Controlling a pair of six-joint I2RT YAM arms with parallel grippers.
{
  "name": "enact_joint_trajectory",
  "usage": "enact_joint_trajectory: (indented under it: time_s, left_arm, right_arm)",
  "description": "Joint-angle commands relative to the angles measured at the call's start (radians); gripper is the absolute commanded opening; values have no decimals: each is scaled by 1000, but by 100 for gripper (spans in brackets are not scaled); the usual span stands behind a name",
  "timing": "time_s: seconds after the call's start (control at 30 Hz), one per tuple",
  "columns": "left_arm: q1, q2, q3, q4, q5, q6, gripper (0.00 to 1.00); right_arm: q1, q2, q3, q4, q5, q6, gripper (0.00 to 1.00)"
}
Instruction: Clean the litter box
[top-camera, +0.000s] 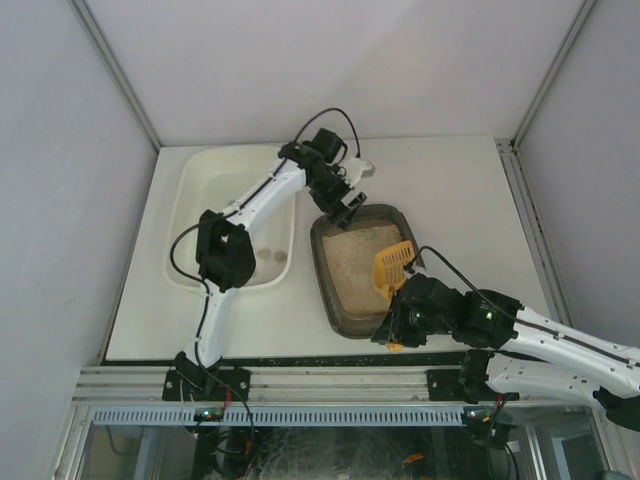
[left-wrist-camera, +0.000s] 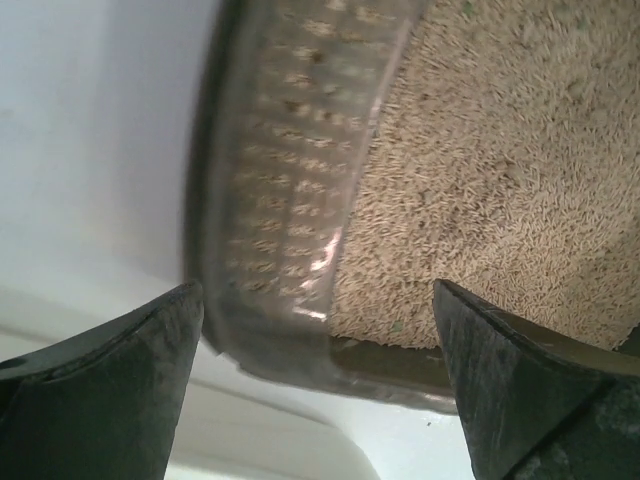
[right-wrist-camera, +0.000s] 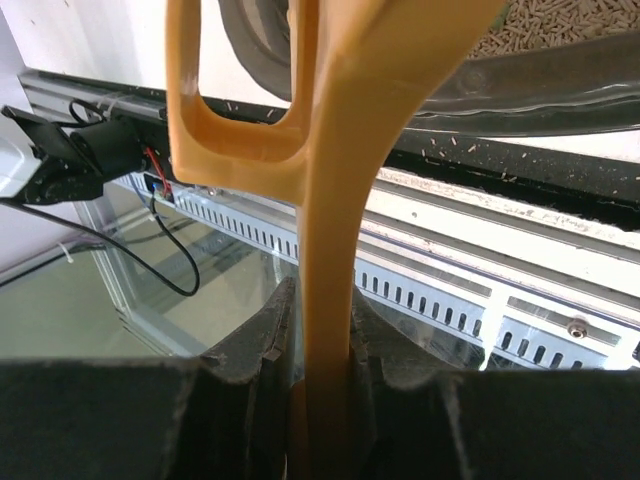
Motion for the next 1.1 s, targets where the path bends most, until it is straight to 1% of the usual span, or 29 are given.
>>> enact_joint_trajectory:
  time_s: [0.0,0.13,0.23,0.3,0.33,0.4,0.47,0.57,0.7,0.77,0.9,1.07]
  left_arm:
    - [-46,-24,-80,14,-102,113,100]
    - [-53,22,-102,20,-166,141,100]
    - [-54,38,-127,36,-226,148,100]
    - [-53,24,-172,77,-268,147,100]
    - [-53,12,-199,102,-291,145,100]
    - [-53,-22,-251,143,-312,132,100]
    - [-54,-69,-283,162,-304,126,100]
    - [-54,-115,-322,185,-298,131,100]
    - [-51,-104,-322,147,-298,147,100]
    - [-51,-105,-337,128,-281,142,100]
    - [-49,-158,-397,111,-204,94,100]
    - [-48,-258,-519,135,-114,-15,94]
  right_arm:
    - [16,-59,-21,96,55,92,0]
    - [5,-81,-33,55,69,102,0]
    - [-54,-74,-36,23,15,92,0]
    - [-122,-55,-35,35,-85,45,0]
    - [-161,-40,-36,45,-165,17,0]
    - [-223,-1,-37,55,-273,-39,0]
    - [-262,36,-37,57,-342,-77,0]
    - [-274,96,-36,65,-393,-107,0]
    - [-287,135,-36,88,-408,-134,0]
    - [-308,145,-36,73,-401,-165,0]
    - [-383,166,-36,32,-402,-234,0]
    - [-515,238,-25,-12,-481,-332,0]
